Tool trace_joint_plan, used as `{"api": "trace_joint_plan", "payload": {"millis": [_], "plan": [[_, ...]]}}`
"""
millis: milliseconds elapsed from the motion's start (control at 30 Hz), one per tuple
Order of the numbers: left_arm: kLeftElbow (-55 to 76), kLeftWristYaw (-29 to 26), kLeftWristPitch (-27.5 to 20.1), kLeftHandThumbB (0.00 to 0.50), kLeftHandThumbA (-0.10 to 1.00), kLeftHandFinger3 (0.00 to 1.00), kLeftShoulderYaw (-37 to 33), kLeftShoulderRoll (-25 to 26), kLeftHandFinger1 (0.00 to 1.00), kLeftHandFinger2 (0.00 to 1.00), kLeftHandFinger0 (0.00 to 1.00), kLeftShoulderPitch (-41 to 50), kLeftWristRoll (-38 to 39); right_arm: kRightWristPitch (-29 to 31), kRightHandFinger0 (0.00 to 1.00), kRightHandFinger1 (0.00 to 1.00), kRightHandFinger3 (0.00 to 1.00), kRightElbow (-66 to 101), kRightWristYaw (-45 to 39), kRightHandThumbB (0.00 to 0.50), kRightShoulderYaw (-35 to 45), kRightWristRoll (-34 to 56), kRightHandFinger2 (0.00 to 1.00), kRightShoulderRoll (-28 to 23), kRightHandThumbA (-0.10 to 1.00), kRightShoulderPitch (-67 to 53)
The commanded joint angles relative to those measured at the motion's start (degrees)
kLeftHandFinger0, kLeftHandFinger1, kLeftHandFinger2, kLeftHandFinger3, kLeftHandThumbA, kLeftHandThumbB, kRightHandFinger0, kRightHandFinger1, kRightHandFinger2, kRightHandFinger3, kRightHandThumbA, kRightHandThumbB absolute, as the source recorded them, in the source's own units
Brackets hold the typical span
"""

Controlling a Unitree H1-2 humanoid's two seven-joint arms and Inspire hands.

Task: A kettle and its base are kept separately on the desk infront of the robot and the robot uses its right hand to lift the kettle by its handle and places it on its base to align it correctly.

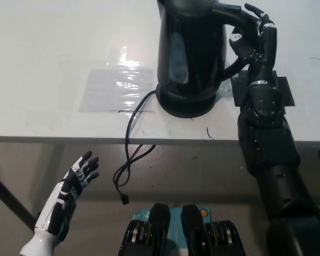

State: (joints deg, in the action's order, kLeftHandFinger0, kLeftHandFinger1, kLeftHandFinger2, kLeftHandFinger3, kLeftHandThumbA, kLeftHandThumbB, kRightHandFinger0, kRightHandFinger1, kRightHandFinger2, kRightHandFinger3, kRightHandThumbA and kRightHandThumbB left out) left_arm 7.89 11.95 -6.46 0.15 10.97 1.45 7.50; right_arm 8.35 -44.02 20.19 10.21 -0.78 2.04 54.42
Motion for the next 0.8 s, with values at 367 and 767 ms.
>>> {"api": "trace_joint_plan", "payload": {"millis": [367,767], "plan": [[1.2,1.09,-1.17,0.021,1.0,1.0,-0.07,0.9,1.0,1.0,1.0,-0.96,0.21,7.21,0.0,0.21,0.68,0.75,1.56,0.131,-0.95,-0.2,0.62,0.71,-0.1,6.58],[0.89,1.16,-1.28,0.028,1.0,1.0,0.18,0.77,1.0,1.0,1.0,-1.06,0.18,8.47,0.0,0.06,0.66,-0.36,1.08,0.101,-1.51,-0.36,0.56,0.1,-0.1,5.16]]}}
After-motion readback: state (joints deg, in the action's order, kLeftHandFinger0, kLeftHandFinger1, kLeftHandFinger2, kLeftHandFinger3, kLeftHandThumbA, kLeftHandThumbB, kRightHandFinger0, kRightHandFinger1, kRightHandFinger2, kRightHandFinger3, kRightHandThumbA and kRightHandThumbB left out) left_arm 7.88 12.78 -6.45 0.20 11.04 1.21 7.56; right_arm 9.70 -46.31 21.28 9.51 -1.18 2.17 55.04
